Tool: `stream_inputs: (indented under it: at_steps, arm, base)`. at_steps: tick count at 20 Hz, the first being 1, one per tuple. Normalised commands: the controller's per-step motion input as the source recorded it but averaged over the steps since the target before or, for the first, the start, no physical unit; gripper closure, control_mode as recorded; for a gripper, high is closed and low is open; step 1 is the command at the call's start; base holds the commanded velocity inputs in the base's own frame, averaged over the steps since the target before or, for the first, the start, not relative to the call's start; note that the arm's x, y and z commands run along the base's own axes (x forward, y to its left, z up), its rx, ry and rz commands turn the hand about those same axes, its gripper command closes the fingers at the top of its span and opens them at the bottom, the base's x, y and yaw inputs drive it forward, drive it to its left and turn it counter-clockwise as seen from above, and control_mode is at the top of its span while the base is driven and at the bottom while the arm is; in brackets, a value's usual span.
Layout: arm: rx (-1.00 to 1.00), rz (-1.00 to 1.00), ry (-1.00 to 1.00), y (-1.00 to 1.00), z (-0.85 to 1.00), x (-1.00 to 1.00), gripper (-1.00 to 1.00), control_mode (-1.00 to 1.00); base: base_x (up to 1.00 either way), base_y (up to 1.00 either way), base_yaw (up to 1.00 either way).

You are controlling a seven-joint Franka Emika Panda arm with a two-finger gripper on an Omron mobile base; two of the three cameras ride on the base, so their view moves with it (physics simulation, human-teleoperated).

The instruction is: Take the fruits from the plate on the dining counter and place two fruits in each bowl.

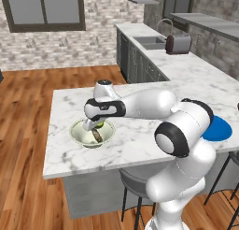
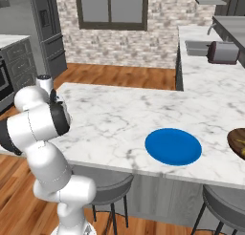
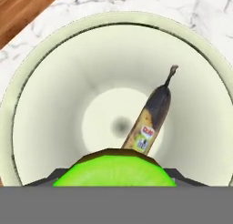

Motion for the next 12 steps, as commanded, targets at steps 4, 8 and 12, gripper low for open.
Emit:
stream_inputs:
  at_steps: [4, 8, 12]
  arm:
    - [-0.01, -0.11, 0.10, 0.07, -0.03, 0.00, 1.00, -1.00]
    - [-0.09, -0.08, 0.03, 0.05, -0.24, 0.00, 1.00, -1.00]
    - [-0.14, -0.06, 0.02, 0.06, -0.32, 0.02, 1.00, -1.00]
  base:
    - [0.00, 0.00, 0.00]
    - [0.00, 0.00, 0.00]
    - [0.00, 0.00, 0.00]
